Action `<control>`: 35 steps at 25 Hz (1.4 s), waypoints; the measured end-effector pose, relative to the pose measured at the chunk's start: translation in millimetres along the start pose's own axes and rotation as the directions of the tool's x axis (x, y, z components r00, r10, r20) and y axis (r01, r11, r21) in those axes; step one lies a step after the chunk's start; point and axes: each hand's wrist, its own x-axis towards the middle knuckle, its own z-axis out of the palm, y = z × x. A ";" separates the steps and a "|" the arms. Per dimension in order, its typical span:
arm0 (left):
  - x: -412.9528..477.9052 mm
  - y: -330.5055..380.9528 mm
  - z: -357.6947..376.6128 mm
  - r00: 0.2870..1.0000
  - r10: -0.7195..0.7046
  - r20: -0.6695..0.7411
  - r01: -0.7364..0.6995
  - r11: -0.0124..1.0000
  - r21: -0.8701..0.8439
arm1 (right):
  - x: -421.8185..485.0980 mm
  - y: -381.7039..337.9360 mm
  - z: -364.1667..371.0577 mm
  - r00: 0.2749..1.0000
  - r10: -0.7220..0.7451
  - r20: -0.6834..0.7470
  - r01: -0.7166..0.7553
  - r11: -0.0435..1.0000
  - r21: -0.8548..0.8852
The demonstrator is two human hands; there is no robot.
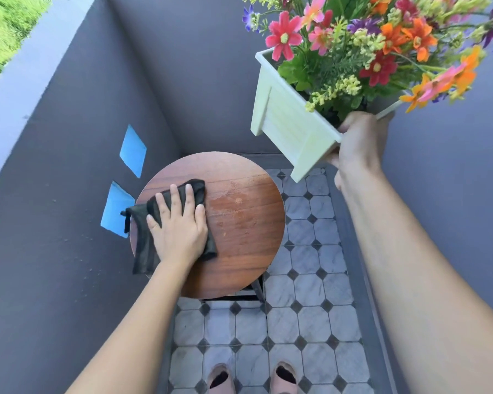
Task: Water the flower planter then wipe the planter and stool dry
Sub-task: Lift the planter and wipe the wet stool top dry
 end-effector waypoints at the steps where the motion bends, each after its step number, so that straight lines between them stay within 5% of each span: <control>1: 3.2 13.0 3.8 0.999 0.039 0.008 -0.039 0.999 0.002 | 0.9 0.4 0.1 1.000 0.005 -0.001 -0.005 1.000 0.004; 7: -34.6 81.6 30.7 0.925 0.376 0.049 -0.377 0.926 0.020 | -2.9 -1.9 0.3 1.000 -0.017 -0.010 0.017 1.000 0.004; 12: -90.0 50.4 43.1 0.856 0.512 0.073 -0.516 0.855 0.055 | -10.2 -0.5 1.9 1.000 -0.001 0.006 0.001 1.000 -0.017; 17: -102.0 -13.3 38.2 0.920 0.379 0.096 -0.387 0.917 0.093 | -16.2 0.1 0.6 1.000 -0.027 0.002 0.027 0.999 -0.030; 22: -85.4 -41.6 16.1 0.995 0.077 0.059 -0.079 0.996 0.033 | -17.9 -0.1 -0.9 0.999 -0.032 -0.008 0.032 0.999 -0.006; 27: -58.8 -43.9 5.2 0.985 -0.173 -0.021 0.170 0.980 -0.107 | -12.4 -1.5 -3.9 0.998 -0.062 -0.024 0.063 0.998 0.019; 35: -19.2 -20.2 4.1 0.961 -0.262 -0.084 0.250 0.960 -0.128 | -2.6 2.5 -8.1 0.999 -0.038 0.011 0.038 0.999 0.024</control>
